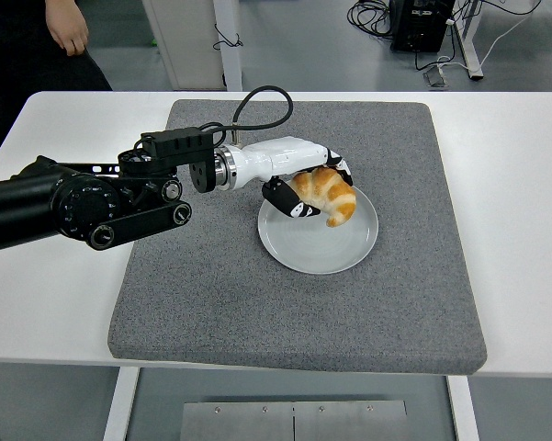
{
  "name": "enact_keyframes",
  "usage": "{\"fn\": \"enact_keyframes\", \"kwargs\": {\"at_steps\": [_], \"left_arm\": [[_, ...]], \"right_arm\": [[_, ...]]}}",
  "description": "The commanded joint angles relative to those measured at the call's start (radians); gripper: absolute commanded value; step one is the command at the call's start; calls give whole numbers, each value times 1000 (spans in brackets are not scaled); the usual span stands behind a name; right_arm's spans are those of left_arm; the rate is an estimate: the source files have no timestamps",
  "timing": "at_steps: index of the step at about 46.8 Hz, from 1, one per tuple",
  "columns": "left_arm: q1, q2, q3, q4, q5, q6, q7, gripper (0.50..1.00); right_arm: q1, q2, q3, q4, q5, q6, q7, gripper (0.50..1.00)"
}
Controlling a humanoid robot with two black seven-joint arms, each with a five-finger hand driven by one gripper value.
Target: Place the bread on the plate
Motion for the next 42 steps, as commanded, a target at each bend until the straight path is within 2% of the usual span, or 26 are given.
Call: {"fn": "enact_keyframes", "kwargs": {"at_steps": [1, 22, 33, 42], "left_arm": [[11, -8, 0, 14, 0, 0, -2, 625], [54, -35, 0, 43, 58, 15, -3, 625], [81, -55, 2, 76, 156, 86, -2, 625], [88, -55, 2, 83, 164, 101, -2, 625]], "right_arm": [[0, 0, 0, -1, 0, 0, 0, 1000], [0, 0, 0, -1, 0, 0, 0, 1000], [0, 0, 0, 1, 0, 0, 0, 1000], [0, 0, 0, 1, 0, 0, 0, 1000]]}}
